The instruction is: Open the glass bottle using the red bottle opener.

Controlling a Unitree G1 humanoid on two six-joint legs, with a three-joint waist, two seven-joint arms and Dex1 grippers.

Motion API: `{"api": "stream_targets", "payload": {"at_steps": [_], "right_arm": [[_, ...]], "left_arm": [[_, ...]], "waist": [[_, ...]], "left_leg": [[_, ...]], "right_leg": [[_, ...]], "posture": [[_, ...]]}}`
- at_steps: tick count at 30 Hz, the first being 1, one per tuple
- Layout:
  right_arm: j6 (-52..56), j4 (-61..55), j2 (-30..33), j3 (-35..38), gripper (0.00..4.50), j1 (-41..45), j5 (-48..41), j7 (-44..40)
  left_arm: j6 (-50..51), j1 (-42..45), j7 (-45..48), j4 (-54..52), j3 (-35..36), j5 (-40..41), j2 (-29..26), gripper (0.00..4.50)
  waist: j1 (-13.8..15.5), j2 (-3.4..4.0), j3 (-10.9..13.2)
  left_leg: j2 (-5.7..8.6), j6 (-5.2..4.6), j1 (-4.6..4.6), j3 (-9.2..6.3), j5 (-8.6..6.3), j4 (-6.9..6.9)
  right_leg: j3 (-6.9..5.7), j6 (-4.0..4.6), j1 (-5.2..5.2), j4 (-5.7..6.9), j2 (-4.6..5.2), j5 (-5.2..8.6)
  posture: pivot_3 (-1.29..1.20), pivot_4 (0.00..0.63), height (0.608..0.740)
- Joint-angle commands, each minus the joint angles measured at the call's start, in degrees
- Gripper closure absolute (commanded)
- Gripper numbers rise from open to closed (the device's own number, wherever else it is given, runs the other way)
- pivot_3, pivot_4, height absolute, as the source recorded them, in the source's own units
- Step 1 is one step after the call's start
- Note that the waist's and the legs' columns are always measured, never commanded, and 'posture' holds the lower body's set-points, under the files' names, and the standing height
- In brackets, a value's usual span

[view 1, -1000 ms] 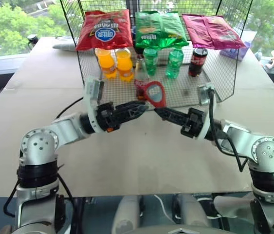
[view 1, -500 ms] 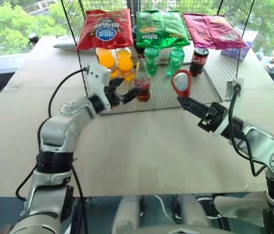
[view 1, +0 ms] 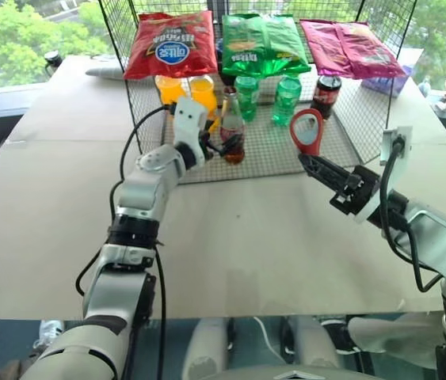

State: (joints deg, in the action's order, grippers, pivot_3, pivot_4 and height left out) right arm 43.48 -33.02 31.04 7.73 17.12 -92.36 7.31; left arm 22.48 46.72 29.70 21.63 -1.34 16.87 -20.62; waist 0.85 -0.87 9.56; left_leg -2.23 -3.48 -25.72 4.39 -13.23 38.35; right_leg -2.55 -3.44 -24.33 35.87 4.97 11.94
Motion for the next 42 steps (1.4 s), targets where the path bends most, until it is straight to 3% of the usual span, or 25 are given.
{"api": "stream_targets", "payload": {"at_steps": [1, 7, 10, 12, 13, 18, 25, 29, 33, 42], "right_arm": [[-1.52, -2.58, 0.58, 1.06, 4.50, 0.31, -1.30, 0.02], [-1.62, -2.43, 0.68, 0.81, 4.50, 0.80, -0.93, -0.30], [-1.65, -2.48, 0.71, 0.76, 4.50, 0.79, -0.72, -0.45], [-1.69, -2.72, 0.74, 0.72, 4.50, 0.59, -0.67, -0.37], [-1.71, -2.93, 0.80, 0.71, 4.50, 0.43, -0.67, -0.29], [-1.74, -3.78, 1.46, 0.71, 4.50, -0.10, 0.46, 0.19], [-0.89, -5.88, 4.45, -1.48, 4.50, 0.63, 10.94, -1.19], [-1.88, -6.64, 5.16, -2.51, 4.50, 2.22, 19.95, -1.98], [-3.39, -7.08, 6.80, -6.56, 4.50, 4.63, 37.08, -1.99], [-9.73, -4.36, 7.44, -17.13, 4.50, 3.30, 70.09, 0.65]], "left_arm": [[-4.06, 4.12, 0.80, 3.45, 0.01, -2.11, 1.48, 0.06], [-8.47, 7.85, 2.00, 11.07, 0.31, -4.23, 3.51, 0.06], [-10.26, 9.07, 3.05, 14.19, 1.19, -4.28, 4.27, 0.85], [-11.59, 9.55, 3.84, 15.48, 1.51, -4.54, 4.47, 1.85], [-12.03, 9.71, 4.15, 15.95, 1.61, -4.72, 4.51, 1.93], [-13.15, 8.78, 8.04, 14.51, 1.51, -4.08, 4.12, 1.93], [-6.80, 3.54, 17.56, -0.92, 0.77, 1.60, 3.83, 1.93], [-2.60, 2.02, 19.09, -7.47, -0.32, 3.52, 5.42, 1.93], [0.17, 0.47, 22.12, -10.30, -4.06, 3.64, 7.06, 1.93], [-3.11, 0.92, 23.16, -4.29, -9.89, -1.06, 9.98, 1.93]], "waist": [[0.10, -0.01, 0.00], [-0.04, -0.01, 0.00], [-0.05, -0.01, 0.00], [-0.06, -0.01, 0.00], [-0.03, -0.01, 0.00], [0.00, -0.01, 0.00], [-0.06, -0.01, 0.01], [0.01, -0.01, 0.01], [-0.03, 0.00, 0.00], [-0.08, 0.01, 0.00]], "left_leg": [[0.00, 0.00, 0.00, 0.00, 0.00, 0.01], [0.01, -0.01, 0.00, -0.01, 0.00, 0.06], [0.00, -0.01, -0.01, -0.02, 0.00, 0.06], [0.00, -0.01, -0.01, -0.01, 0.00, 0.06], [0.00, -0.01, -0.01, -0.01, 0.00, 0.06], [0.00, -0.01, -0.01, -0.02, 0.00, 0.07], [-0.01, 0.00, -0.04, -0.02, 0.01, 0.08], [-0.01, 0.01, -0.08, -0.04, 0.01, 0.12], [0.02, 0.00, -0.04, -0.02, 0.01, 0.24], [0.02, 0.03, -0.07, 0.01, 0.03, 0.24]], "right_leg": [[0.00, 0.00, 0.00, 0.00, 0.00, 0.00], [-0.01, -0.03, 0.01, 0.02, -0.01, -0.02], [-0.01, -0.03, 0.01, 0.03, -0.02, -0.02], [-0.01, -0.03, 0.01, 0.02, -0.02, -0.02], [-0.01, -0.03, 0.01, 0.03, -0.02, -0.02], [-0.01, -0.03, 0.02, 0.03, -0.01, -0.02], [-0.01, -0.03, -0.01, 0.04, -0.02, -0.02], [-0.01, -0.03, -0.03, 0.06, -0.02, -0.02], [0.02, -0.08, 0.02, 0.09, -0.02, -0.05], [0.06, -0.08, -0.06, 0.16, -0.07, -0.05]], "posture": [[0.00, 0.150, 0.740], [0.00, 0.150, 0.740], [0.00, 0.150, 0.740], [0.00, 0.150, 0.740], [0.00, 0.150, 0.740], [0.00, 0.150, 0.740], [0.00, 0.150, 0.740], [0.00, 0.150, 0.740], [0.00, 0.150, 0.740], [0.00, 0.150, 0.740]]}}
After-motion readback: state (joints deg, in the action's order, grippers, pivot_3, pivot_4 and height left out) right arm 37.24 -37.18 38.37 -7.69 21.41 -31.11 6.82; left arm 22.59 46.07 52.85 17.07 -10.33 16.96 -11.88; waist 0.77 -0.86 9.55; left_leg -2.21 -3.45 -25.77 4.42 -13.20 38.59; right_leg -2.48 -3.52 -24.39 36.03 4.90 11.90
